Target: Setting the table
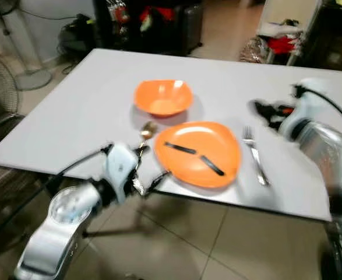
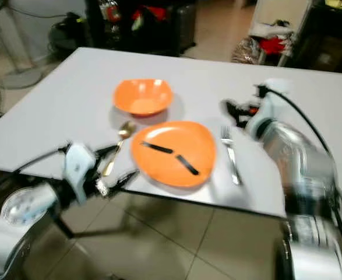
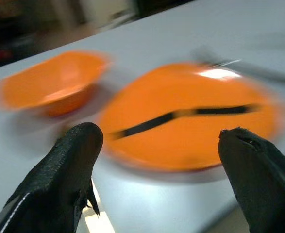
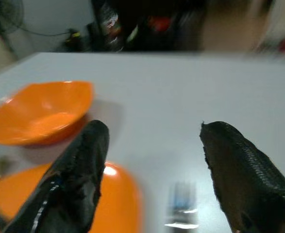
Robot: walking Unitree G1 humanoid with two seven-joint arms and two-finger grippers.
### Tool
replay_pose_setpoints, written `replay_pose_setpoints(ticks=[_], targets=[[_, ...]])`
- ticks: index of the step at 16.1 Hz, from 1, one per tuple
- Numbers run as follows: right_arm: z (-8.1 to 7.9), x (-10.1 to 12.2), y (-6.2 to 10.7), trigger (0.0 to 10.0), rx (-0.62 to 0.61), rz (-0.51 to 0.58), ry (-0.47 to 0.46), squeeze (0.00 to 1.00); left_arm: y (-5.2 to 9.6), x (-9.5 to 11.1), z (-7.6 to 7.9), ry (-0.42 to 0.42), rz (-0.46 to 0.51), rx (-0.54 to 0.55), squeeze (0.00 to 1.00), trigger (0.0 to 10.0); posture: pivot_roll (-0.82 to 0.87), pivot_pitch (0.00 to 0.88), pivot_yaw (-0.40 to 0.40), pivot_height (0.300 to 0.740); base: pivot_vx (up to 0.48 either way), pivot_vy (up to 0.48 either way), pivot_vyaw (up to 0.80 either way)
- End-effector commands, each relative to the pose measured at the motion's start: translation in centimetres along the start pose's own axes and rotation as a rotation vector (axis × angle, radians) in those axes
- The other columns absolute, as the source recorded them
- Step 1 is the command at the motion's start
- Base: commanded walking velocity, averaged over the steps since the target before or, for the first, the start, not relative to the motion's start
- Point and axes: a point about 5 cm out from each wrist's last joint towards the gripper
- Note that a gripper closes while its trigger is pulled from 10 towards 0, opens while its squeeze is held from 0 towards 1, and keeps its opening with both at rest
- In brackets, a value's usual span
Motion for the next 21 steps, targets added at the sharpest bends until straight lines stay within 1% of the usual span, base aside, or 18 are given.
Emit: replay_pose_setpoints(ticks=[1,2,3,4,5,6,7,8,9,10,11,12,13,14,16,17,19,21], targets=[[-1.6,0.2,2.1,10.0,-0.054,0.074,0.018,1.0,0.1,1.2,-0.6,-0.021,0.031,0.132,0.0,10.0,-0.05,0.0,0.035,0.74,0.0,0.0,0.0],[-1.9,0.3,2.5,10.0,-0.058,0.09,0.002,1.0,0.1,1.5,-0.6,-0.015,0.048,0.153,0.0,10.0,-0.06,0.0,0.042,0.74,0.0,0.0,0.8],[-2.5,0.8,3.2,10.0,-0.072,0.132,0.014,1.0,0.1,1.7,-0.6,0.008,0.105,0.197,0.0,10.0,-0.07,0.005,0.055,0.74,0.0,0.0,0.8],[-3.4,0.9,4.1,10.0,-0.086,0.166,0.039,1.0,0.2,1.6,-0.5,0.044,0.171,0.268,0.0,10.0,-0.07,0.0,0.055,0.74,0.0,0.0,0.8],[-4.6,1.1,4.3,10.0,-0.048,0.193,0.058,1.0,0.3,1.7,-0.7,0.081,0.213,0.335,0.0,10.0,-0.08,0.0,0.042,0.74,0.0,0.0,0.8],[-5.6,0.9,4.6,10.0,-0.025,0.212,0.039,1.0,0.3,1.8,-0.8,0.111,0.241,0.369,0.0,10.0,-0.08,0.0,0.036,0.74,0.0,0.0,0.8],[-5.9,0.6,4.7,10.0,-0.028,0.218,0.019,1.0,0.2,1.7,-1.0,0.098,0.243,0.394,0.0,10.0,-0.08,0.0,0.032,0.74,0.0,0.0,0.8],[-6.4,0.1,5.1,10.0,-0.026,0.2,-0.014,1.0,0.2,1.8,-1.0,0.042,0.241,0.415,0.0,10.0,-0.06,0.0,0.029,0.74,0.0,0.0,0.8],[-7.2,-0.5,5.4,10.0,0.018,0.153,-0.092,1.0,0.3,1.9,-1.1,0.043,0.241,0.441,0.06,10.0,-0.05,0.0,0.034,0.74,0.0,0.0,0.8],[-7.8,-1.0,5.6,10.0,0.044,0.134,-0.157,1.0,0.4,1.8,-1.2,0.056,0.235,0.45,0.12,10.0,-0.05,0.0,0.029,0.74,0.0,0.0,0.8],[-8.3,-1.6,5.7,10.0,0.067,0.12,-0.144,1.0,0.8,1.3,-1.3,0.049,0.205,0.447,0.08,10.0,-0.05,0.0,0.018,0.74,0.0,0.0,0.8],[-8.7,-1.8,5.8,10.0,0.086,0.113,-0.123,1.0,1.1,1.0,-1.4,0.041,0.172,0.46,0.07,10.0,-0.04,0.0,0.013,0.74,0.0,0.0,0.8],[-9.1,-1.9,5.8,10.0,0.105,0.111,-0.109,1.0,1.4,1.2,-1.7,0.036,0.178,0.482,0.0,10.0,-0.03,0.0,0.011,0.74,0.0,0.0,0.8],[-9.5,-2.2,5.7,10.0,0.122,0.113,-0.107,1.0,1.6,1.2,-2.0,0.045,0.174,0.51,0.0,10.0,-0.02,0.001,0.01,0.74,0.0,0.0,0.8],[-10.1,-3.4,5.7,10.0,0.115,0.084,-0.073,1.0,1.8,0.7,-1.7,0.037,0.158,0.507,0.0,10.0,-0.01,0.0,0.007,0.74,0.0,0.0,0.8],[-10.4,-3.8,5.6,10.0,0.119,0.07,-0.071,1.0,1.8,0.6,-1.7,0.037,0.15,0.513,0.0,10.0,-0.01,0.004,0.007,0.74,0.0,0.0,0.8],[-10.9,-3.8,5.6,10.0,0.131,0.069,-0.087,1.0,1.5,0.8,-1.4,0.046,0.148,0.501,0.0,10.0,-0.01,0.005,0.012,0.74,0.0,0.0,0.8],[-11.0,-3.6,5.3,10.0,0.13,0.078,-0.092,1.0,1.2,1.1,-1.3,0.049,0.155,0.488,0.0,10.0,0.0,0.006,0.009,0.74,0.0,0.0,0.8]])
Point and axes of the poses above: a point about 5 cm out from each wrist's last joint towards the gripper, its own y axis pointing back from the gripper into the wrist, its own x axis along the axis of the wrist's last joint, z = x × y, and after that the axes turned 15 degrees about y, right-handed
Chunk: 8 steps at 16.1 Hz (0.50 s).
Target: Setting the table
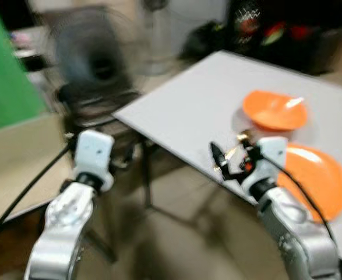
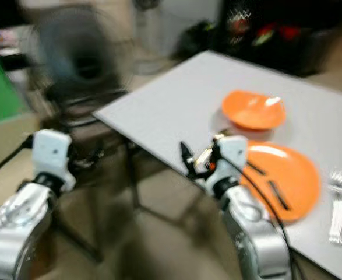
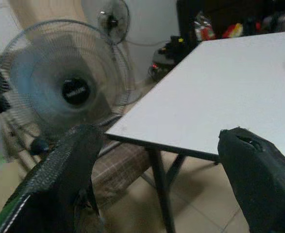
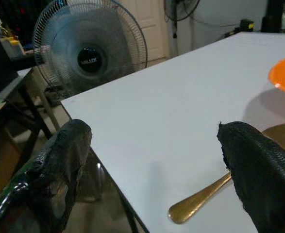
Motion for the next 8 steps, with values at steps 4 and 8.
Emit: replay_pose_setpoints(ticks=[4,8], targets=[[-0.5,0.29,-0.65,10.0,0.039,0.021,-0.04,1.0,0.19,0.3,-0.62,-0.018,0.001,0.033,0.0,10.0,0.0,0.008,-0.002,0.74,0.0,0.0,0.8],[-0.78,-0.17,-0.91,10.0,0.074,0.005,-0.031,1.0,0.52,0.38,-0.48,0.006,0.007,0.035,0.0,10.0,0.01,0.008,-0.015,0.74,0.0,0.0,0.8]])
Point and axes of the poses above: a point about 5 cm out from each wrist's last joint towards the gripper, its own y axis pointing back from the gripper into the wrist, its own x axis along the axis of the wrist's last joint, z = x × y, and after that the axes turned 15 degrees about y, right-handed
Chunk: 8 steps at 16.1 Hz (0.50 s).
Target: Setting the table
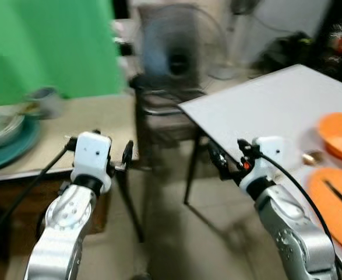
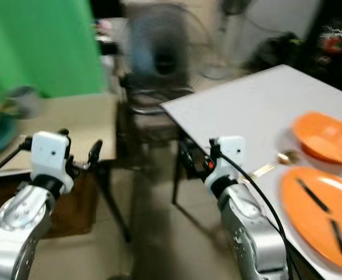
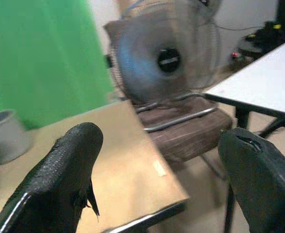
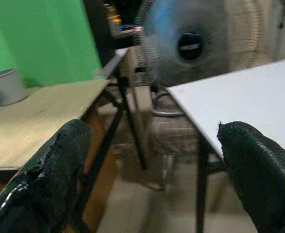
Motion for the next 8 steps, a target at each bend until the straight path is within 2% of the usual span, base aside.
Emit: replay_pose_setpoints(ticks=[1,2,8], targets=[[-0.4,-0.05,-0.26,10.0,0.026,-0.003,-0.005,1.0,0.0,0.2,-0.11,0.001,-0.001,-0.004,0.0,10.0,0.02,0.008,-0.015,0.74,0.0,0.0,0.8],[-0.87,-0.18,-0.36,10.0,0.06,-0.005,-0.011,1.0,0.02,0.43,-0.19,0.005,0.002,-0.014,0.0,10.0,0.02,0.001,-0.017,0.74,0.27,0.0,0.8],[-1.11,-0.44,-0.56,10.0,0.085,-0.004,-0.011,1.0,0.12,0.65,-0.22,0.005,0.003,-0.03,0.0,10.0,0.03,0.0,-0.023,0.74,0.323,0.0,0.8]])
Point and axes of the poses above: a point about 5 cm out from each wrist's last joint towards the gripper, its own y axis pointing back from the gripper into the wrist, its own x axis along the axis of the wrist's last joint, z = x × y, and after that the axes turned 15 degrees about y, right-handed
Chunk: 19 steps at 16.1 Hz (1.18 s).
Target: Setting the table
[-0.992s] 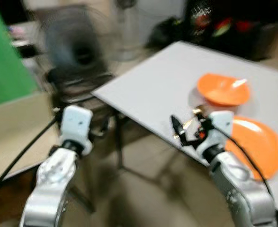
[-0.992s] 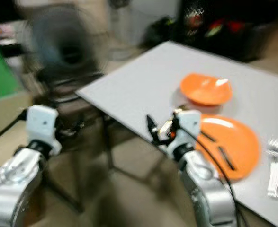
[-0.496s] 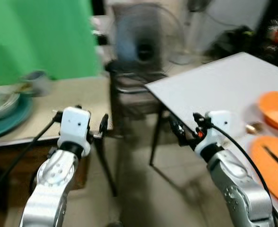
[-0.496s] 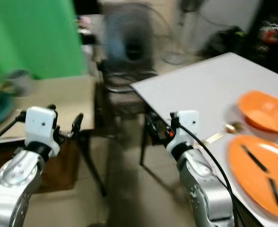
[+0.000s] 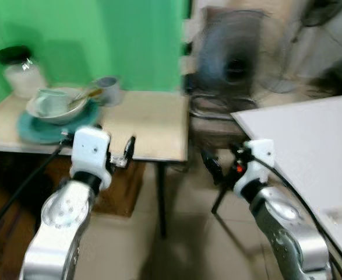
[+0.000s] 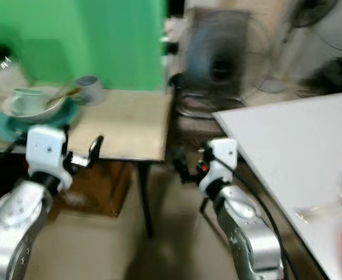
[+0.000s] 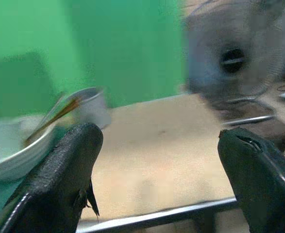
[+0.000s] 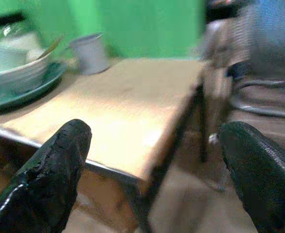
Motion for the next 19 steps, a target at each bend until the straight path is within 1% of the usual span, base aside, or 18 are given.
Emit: replay_pose_setpoints(ticks=[1,3,6,10,19], targets=[[0.2,0.3,0.1,10.0,0.006,0.015,0.013,1.0,-0.1,0.1,0.2,0.006,0.0,-0.012,0.0,10.0,0.04,0.0,-0.027,0.74,0.352,0.0,0.8],[0.0,0.3,-0.1,10.0,0.024,0.017,0.032,1.0,0.0,0.2,0.1,0.004,0.002,-0.012,0.0,10.0,0.04,0.0,-0.032,0.74,0.354,0.0,0.8],[-0.1,0.3,-0.3,10.0,0.044,0.02,0.069,1.0,0.2,0.1,0.1,-0.001,0.0,-0.01,0.0,10.0,0.05,0.0,-0.037,0.74,0.356,0.0,0.0],[0.2,0.5,-0.6,10.0,0.045,0.032,0.075,1.0,0.3,0.1,0.2,-0.004,0.0,-0.012,0.0,10.0,0.05,0.0,-0.048,0.74,0.352,0.0,0.0],[0.8,1.4,-1.1,10.0,0.096,0.078,0.113,1.0,0.5,0.3,0.4,-0.015,0.008,-0.018,0.0,10.0,0.06,0.0,-0.062,0.74,0.353,0.0,0.0]])
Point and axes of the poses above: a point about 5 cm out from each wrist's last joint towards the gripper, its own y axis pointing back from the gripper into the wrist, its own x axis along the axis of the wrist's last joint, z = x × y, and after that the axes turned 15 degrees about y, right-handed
